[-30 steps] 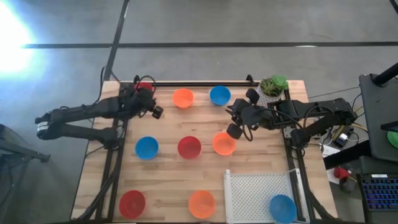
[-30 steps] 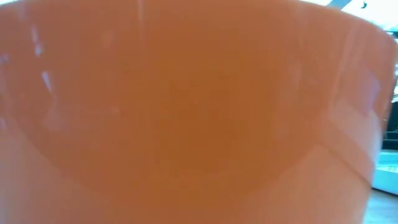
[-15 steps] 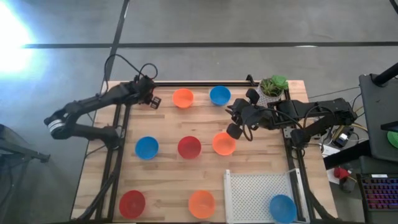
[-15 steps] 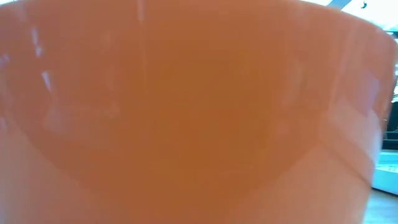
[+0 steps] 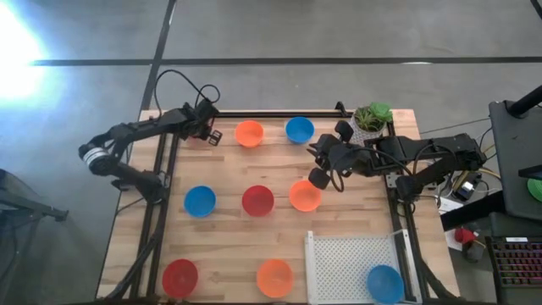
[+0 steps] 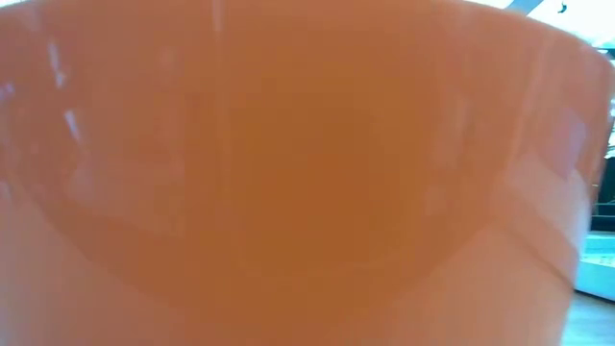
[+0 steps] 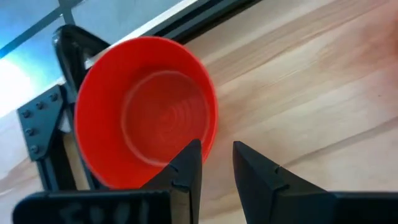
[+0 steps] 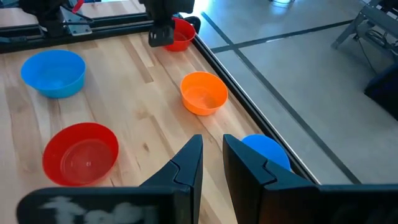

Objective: Pick & Place Mini bowls
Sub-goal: Put the top right red bowl on the shelf

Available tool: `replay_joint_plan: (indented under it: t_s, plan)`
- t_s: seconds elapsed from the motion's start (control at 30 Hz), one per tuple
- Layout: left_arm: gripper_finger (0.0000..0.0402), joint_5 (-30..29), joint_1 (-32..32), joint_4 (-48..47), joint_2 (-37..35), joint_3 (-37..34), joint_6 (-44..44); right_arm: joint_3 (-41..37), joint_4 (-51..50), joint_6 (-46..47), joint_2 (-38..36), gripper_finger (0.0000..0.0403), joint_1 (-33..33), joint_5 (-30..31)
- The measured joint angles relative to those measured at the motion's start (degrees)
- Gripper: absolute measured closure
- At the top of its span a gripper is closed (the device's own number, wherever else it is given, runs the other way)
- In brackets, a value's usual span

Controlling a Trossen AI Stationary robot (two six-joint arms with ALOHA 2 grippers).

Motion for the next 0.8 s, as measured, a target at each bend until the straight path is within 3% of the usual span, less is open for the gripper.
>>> replay_joint_plan:
  t_s: [0.8]
  plan:
    - [0.0317, -2.1, 0.4, 3.0, 8.3, 0.0, 1.9, 0.0, 0.0, -0.6, 0.0, 0.0344, 0.0, 0.0]
